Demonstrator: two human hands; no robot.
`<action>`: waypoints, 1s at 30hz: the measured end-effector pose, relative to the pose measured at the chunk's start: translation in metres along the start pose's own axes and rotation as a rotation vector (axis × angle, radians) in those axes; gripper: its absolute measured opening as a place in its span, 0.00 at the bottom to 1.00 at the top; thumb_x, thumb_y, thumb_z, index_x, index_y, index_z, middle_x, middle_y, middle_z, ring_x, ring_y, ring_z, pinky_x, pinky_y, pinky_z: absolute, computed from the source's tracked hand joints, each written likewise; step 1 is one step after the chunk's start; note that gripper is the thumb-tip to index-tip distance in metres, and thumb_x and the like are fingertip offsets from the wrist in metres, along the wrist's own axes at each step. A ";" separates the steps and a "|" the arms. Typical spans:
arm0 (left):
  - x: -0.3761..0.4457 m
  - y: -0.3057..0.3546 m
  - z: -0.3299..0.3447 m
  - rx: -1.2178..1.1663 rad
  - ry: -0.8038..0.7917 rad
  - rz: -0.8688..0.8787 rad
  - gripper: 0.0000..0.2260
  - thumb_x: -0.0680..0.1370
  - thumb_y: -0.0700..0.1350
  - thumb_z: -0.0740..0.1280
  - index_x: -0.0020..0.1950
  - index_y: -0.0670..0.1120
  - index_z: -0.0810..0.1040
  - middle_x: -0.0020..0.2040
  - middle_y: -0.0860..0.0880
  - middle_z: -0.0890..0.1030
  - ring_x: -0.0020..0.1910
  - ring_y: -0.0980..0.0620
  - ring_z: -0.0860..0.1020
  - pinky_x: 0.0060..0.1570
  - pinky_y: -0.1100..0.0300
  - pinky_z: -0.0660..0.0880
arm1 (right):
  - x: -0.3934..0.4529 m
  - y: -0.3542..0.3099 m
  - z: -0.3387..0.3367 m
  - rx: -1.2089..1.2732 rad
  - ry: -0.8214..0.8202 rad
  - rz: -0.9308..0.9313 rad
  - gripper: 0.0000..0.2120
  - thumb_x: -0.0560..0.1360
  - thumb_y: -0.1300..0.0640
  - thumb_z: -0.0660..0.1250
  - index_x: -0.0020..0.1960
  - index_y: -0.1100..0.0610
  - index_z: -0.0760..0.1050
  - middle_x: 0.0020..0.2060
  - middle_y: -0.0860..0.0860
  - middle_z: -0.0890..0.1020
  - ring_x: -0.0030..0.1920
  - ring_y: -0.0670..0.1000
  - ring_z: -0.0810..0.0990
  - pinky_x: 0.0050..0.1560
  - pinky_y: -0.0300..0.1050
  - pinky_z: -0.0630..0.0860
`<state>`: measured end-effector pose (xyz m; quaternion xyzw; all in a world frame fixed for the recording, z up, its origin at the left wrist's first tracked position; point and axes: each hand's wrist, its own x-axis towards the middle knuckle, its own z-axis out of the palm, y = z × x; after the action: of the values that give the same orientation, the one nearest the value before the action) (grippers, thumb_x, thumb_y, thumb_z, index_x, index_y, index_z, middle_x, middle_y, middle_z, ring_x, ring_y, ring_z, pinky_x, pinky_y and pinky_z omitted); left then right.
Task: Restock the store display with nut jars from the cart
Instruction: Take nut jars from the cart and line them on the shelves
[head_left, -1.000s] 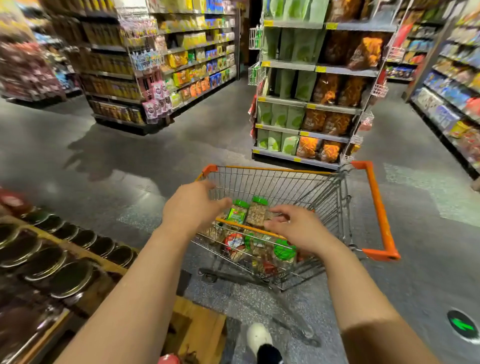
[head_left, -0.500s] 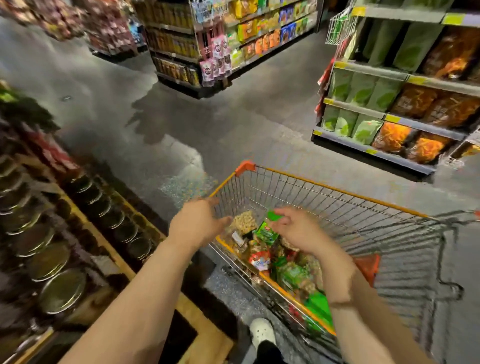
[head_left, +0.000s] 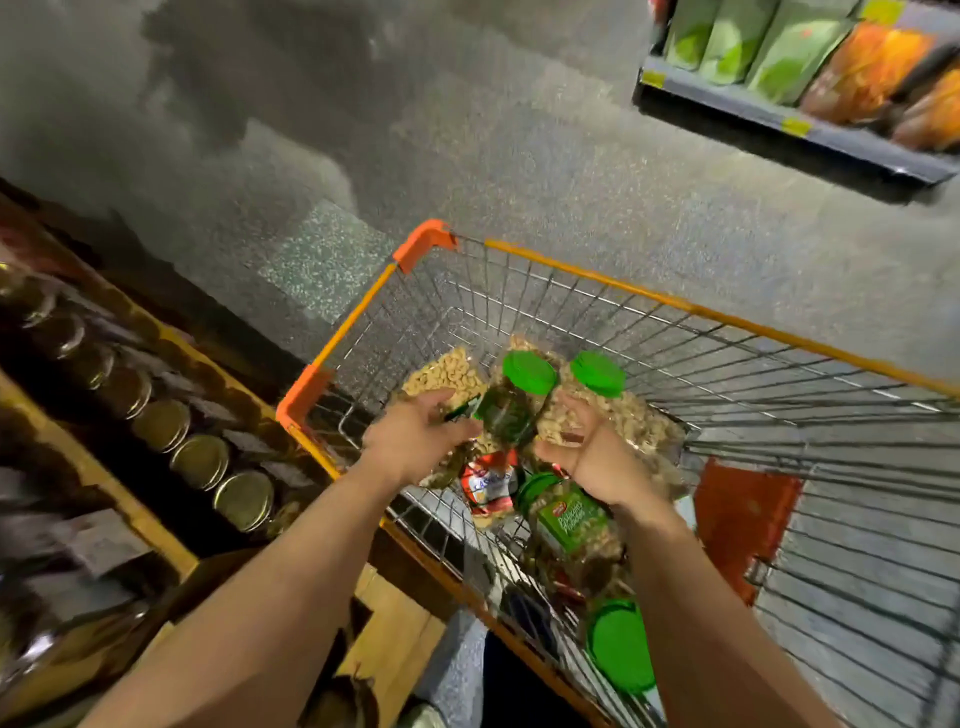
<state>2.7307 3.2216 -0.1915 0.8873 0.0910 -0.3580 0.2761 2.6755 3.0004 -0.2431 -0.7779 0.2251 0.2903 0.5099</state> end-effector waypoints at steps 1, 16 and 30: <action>0.012 0.002 0.008 -0.002 -0.009 -0.012 0.36 0.72 0.69 0.70 0.77 0.58 0.68 0.72 0.49 0.76 0.67 0.46 0.77 0.69 0.50 0.72 | 0.010 0.009 0.001 0.007 -0.006 0.027 0.42 0.74 0.52 0.77 0.81 0.46 0.58 0.75 0.51 0.70 0.72 0.56 0.72 0.74 0.56 0.68; 0.162 -0.002 0.088 -0.170 -0.130 -0.102 0.39 0.74 0.70 0.68 0.80 0.56 0.63 0.75 0.47 0.73 0.72 0.44 0.73 0.70 0.49 0.71 | 0.130 0.066 0.052 0.213 0.048 0.211 0.55 0.70 0.55 0.80 0.82 0.38 0.45 0.58 0.41 0.81 0.59 0.46 0.80 0.49 0.35 0.78; 0.184 0.004 0.106 -0.356 -0.051 -0.170 0.30 0.75 0.70 0.66 0.75 0.64 0.66 0.62 0.53 0.77 0.60 0.49 0.74 0.59 0.53 0.71 | 0.150 0.061 0.058 0.517 0.016 0.063 0.56 0.60 0.61 0.81 0.76 0.31 0.57 0.60 0.37 0.83 0.62 0.47 0.81 0.62 0.60 0.79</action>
<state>2.8037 3.1521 -0.3786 0.8043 0.2203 -0.3806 0.3998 2.7328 3.0223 -0.4037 -0.6167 0.3197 0.2328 0.6806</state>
